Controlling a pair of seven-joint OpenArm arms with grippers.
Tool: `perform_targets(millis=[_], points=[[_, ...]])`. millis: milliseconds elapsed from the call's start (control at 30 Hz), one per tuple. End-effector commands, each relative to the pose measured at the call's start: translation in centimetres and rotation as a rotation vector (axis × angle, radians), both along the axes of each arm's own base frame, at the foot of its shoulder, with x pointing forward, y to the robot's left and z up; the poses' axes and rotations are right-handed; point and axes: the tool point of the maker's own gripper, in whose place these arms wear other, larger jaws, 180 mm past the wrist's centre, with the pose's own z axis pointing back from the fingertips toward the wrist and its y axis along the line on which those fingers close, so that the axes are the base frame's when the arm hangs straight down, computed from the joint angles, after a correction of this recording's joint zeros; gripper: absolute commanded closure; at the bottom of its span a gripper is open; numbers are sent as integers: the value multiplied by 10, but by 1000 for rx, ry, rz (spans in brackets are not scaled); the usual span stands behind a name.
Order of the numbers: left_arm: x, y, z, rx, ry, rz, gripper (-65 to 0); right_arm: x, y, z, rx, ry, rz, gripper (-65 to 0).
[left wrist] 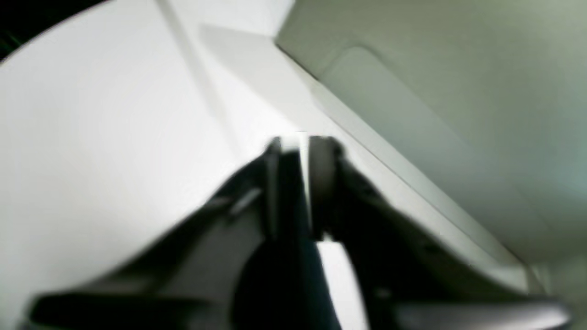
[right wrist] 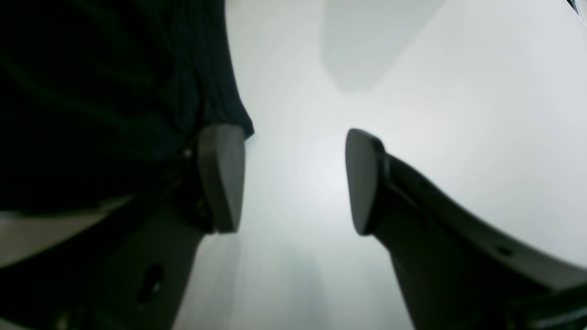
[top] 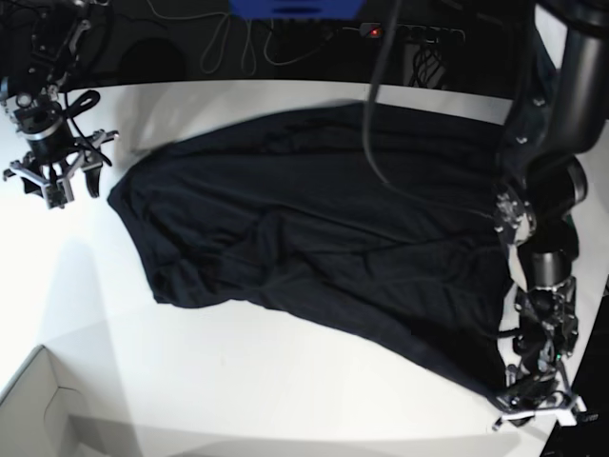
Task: Layout the t-shirt on the table in an organized manner, then fold the t-shirt properly
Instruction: 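Drag the shirt corner with the left gripper away from the right gripper, then move the left gripper back toward the shirt edge and regrasp it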
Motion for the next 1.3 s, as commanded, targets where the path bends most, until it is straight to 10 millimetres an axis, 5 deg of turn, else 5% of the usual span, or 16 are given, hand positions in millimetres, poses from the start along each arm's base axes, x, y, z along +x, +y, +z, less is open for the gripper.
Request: perform_targets(millis=[0,167,300,500,667,833,1033,1167,1267], points=[[8,15,36,20,-86,31,-179,7,-2,15,-5,-55,5,-355],[-3,29,23,38,-71,59,-412,9,1,19,-9,-66,15,-355],[-20,41,2,61,-40,67,-499,16,18,23,-6,-79,64,-356],[-86,49,-35,137,47,29,-502,18,27,19,6,-71,88,-356],[-143,25,-44,159,53,-24,-503,21,40,16,18,-66,123,-356],[-192,0,-78,163,121,-60,-502,23,48,14,27,-62,144,-355],[-217,-12,-111,126,192,-72,-498,28,53,16,50,-84,130,-355],[-216,-13,-115,118,199,-74,-497,28,55,16,53,-84,132,-354],[-210,-13,-117,105,200,-73,-431,28,55,16,51,-83,132,-354]])
